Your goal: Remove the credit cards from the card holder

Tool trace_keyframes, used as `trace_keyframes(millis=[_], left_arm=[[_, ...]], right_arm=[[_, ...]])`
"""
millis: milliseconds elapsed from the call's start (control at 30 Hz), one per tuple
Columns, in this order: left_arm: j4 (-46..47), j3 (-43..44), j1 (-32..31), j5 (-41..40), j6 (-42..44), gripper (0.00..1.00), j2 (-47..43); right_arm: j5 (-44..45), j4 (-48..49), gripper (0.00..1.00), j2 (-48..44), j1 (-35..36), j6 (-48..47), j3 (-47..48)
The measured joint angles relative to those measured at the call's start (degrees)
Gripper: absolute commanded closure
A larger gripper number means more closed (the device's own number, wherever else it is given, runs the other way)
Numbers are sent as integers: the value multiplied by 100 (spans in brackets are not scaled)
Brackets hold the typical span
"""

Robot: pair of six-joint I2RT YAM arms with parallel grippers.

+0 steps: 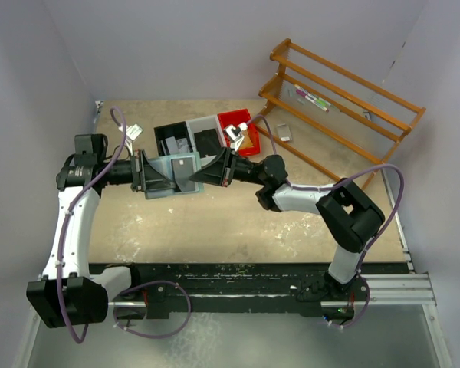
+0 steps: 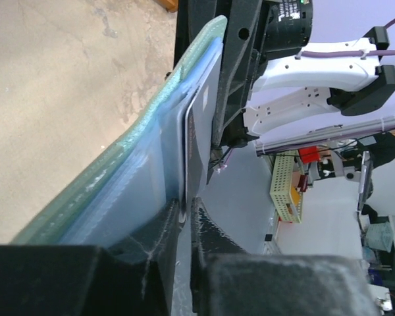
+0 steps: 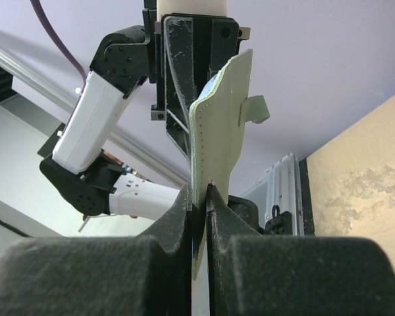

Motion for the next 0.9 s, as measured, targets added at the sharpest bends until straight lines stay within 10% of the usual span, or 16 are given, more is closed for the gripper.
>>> trace_keyframes(millis=[767, 900], left_arm=[[-1296, 695, -72, -501, 1257, 100, 367], [-1309, 691, -72, -496, 1292, 84, 367]], right_arm=[[-203, 474, 100, 0, -92, 223, -295], [-149, 483, 100, 0, -94, 232, -317]])
